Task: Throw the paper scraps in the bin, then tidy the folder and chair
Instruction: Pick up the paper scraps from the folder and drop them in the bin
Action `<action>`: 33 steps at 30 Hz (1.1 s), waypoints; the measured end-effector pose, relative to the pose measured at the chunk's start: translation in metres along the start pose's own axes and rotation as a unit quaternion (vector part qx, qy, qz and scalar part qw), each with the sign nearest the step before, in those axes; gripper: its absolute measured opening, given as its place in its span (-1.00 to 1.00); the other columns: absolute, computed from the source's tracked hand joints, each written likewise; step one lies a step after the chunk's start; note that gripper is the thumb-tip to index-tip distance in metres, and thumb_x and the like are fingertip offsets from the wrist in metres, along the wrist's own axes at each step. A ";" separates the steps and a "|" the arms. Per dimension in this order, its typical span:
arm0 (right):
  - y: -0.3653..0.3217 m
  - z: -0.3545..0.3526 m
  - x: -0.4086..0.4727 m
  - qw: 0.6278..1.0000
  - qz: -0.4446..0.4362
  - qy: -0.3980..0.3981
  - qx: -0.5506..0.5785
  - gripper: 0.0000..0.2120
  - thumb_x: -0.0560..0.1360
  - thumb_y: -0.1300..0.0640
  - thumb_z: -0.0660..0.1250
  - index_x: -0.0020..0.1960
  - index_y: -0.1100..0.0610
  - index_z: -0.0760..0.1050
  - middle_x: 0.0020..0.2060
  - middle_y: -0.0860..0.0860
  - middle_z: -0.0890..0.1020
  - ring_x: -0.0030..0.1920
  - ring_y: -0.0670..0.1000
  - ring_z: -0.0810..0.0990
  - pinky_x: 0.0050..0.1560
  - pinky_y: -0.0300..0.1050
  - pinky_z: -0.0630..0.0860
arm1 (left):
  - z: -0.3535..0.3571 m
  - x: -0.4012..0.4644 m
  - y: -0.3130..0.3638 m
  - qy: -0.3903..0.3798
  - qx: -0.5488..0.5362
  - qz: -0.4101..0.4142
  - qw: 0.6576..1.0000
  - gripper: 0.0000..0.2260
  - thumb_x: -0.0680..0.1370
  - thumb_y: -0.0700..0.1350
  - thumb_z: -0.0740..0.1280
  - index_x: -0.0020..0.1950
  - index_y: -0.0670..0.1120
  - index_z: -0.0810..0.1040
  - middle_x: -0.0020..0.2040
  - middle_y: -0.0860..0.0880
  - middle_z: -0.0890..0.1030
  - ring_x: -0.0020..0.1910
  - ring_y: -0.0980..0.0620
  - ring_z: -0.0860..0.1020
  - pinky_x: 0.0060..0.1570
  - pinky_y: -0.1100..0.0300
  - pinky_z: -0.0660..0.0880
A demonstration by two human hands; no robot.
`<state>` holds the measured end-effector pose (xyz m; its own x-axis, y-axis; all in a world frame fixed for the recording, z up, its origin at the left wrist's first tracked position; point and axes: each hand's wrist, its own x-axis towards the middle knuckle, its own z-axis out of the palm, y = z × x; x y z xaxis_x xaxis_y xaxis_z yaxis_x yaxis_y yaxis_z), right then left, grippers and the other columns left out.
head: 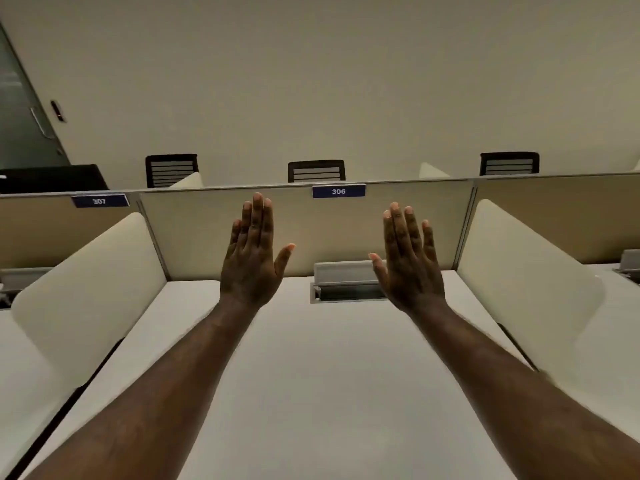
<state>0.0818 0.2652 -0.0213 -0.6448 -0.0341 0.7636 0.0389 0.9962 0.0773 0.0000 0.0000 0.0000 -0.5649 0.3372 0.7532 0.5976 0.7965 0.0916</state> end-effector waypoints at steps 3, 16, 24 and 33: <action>-0.012 0.002 -0.016 1.000 0.009 -0.014 0.015 -0.28 0.57 -0.04 0.17 0.55 0.19 -0.13 0.55 0.11 -0.08 0.55 0.12 -0.12 0.52 0.18 -0.06 | -0.001 -0.019 0.001 -0.024 0.005 -0.016 1.000 -0.36 0.60 0.18 -0.01 0.55 -0.10 -0.17 0.57 -0.09 -0.14 0.55 -0.01 -0.17 0.51 0.05 -0.09; -0.052 0.039 -0.119 0.991 0.017 -0.124 0.037 -0.33 0.59 -0.10 0.05 0.55 0.19 -0.14 0.56 0.13 -0.03 0.55 0.11 -0.11 0.50 0.21 0.00 | 0.031 -0.138 -0.007 -0.124 0.008 -0.055 0.991 -0.36 0.61 0.19 -0.01 0.56 -0.10 -0.14 0.58 -0.06 -0.11 0.55 0.02 -0.16 0.51 0.11 -0.12; -0.077 0.067 -0.187 0.977 -0.001 -0.206 0.057 -0.32 0.59 -0.16 -0.04 0.55 0.15 -0.20 0.56 0.11 -0.10 0.55 0.11 -0.15 0.52 0.15 -0.12 | 0.042 -0.233 -0.005 -0.191 0.024 -0.107 0.976 -0.36 0.61 0.21 -0.05 0.55 -0.09 -0.19 0.58 -0.06 -0.14 0.55 0.00 -0.17 0.51 0.08 -0.10; -0.150 0.095 -0.264 0.940 -0.107 -0.278 0.166 -0.33 0.58 -0.13 -0.03 0.55 0.18 -0.14 0.56 0.12 -0.05 0.55 0.12 -0.12 0.51 0.14 -0.06 | 0.015 -0.374 -0.017 -0.287 0.130 -0.226 0.922 -0.36 0.61 0.21 -0.09 0.55 -0.15 -0.10 0.58 -0.10 -0.10 0.55 -0.07 -0.14 0.51 0.00 -0.06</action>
<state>0.1737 0.1327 -0.2953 -0.9138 -0.2809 0.2934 -0.3173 0.9446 -0.0837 0.1924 -0.1319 -0.2933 -0.9754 0.0927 0.2001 0.1138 0.9888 0.0966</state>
